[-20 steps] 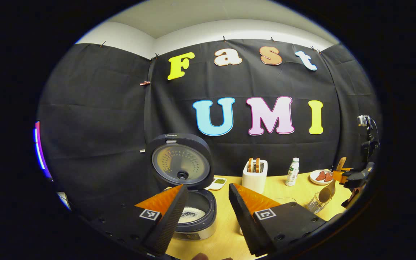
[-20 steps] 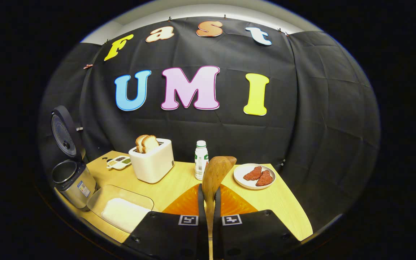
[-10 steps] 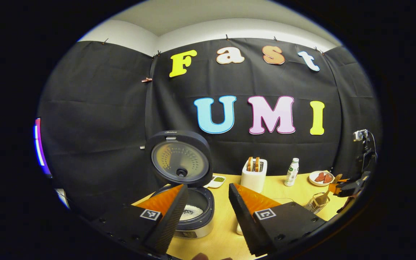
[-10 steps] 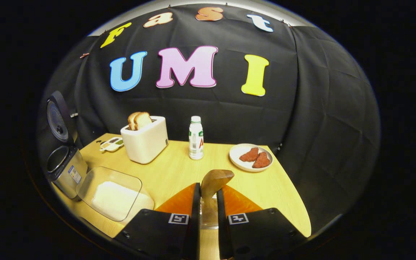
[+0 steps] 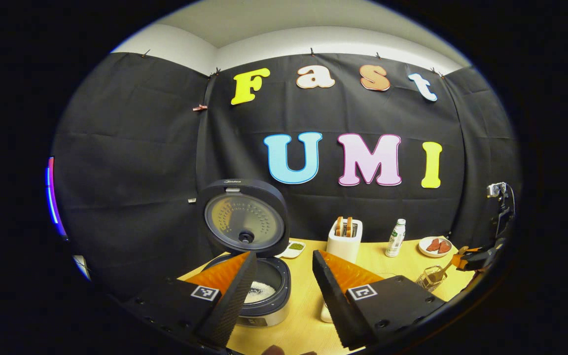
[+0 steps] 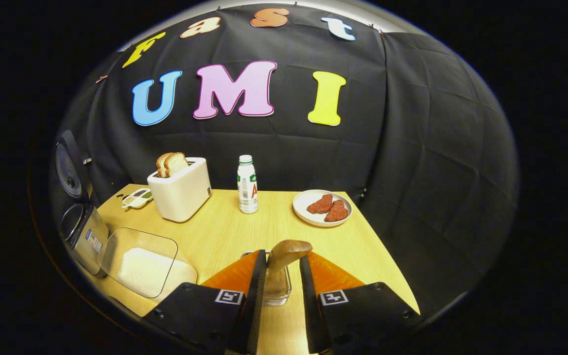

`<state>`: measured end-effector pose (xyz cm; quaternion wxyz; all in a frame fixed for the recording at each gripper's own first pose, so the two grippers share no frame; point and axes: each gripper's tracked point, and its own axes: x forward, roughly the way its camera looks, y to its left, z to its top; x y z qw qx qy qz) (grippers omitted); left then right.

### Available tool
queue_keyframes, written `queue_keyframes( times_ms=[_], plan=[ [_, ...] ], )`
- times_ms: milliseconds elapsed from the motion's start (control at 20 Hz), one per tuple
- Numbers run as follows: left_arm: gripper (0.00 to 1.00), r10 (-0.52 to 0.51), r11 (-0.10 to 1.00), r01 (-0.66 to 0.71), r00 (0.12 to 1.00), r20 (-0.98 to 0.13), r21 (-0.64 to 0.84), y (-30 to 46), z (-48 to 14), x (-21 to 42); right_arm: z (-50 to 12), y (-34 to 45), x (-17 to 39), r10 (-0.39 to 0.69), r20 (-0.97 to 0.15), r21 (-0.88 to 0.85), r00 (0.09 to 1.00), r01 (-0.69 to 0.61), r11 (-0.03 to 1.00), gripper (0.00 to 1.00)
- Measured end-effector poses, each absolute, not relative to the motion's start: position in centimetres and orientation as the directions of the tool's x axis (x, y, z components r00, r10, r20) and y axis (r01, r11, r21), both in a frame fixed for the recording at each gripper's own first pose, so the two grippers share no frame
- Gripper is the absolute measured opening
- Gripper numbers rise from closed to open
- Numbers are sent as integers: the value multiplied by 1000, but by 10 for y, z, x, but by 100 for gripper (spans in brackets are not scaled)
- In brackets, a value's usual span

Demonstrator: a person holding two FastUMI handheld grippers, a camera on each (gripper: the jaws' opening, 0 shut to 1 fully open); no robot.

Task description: Close the left gripper, press the button to open the rice cooker; take a wooden spoon from the chopstick holder with the right hand, scoop a spoonful of rice and pour it into the rice cooker, then put the wooden spoon back into the chopstick holder.

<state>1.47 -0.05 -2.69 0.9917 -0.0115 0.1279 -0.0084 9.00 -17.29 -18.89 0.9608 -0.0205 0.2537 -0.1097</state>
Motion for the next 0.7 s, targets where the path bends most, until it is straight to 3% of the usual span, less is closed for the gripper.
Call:
queue_keyframes(
  times_ms=[50,150,700],
  plan=[
    [80,-21,1000,15,968,-250,-27,0,-25,17,-184,-176,89,-236,-478,-107,846,211,972,43],
    [80,-27,999,21,972,-233,-27,0,-19,21,-172,-179,88,-257,-453,-114,854,230,967,52],
    [82,-24,999,20,985,-171,-25,39,-2,85,-137,-139,81,-229,-381,-75,896,217,973,55]
  ],
)
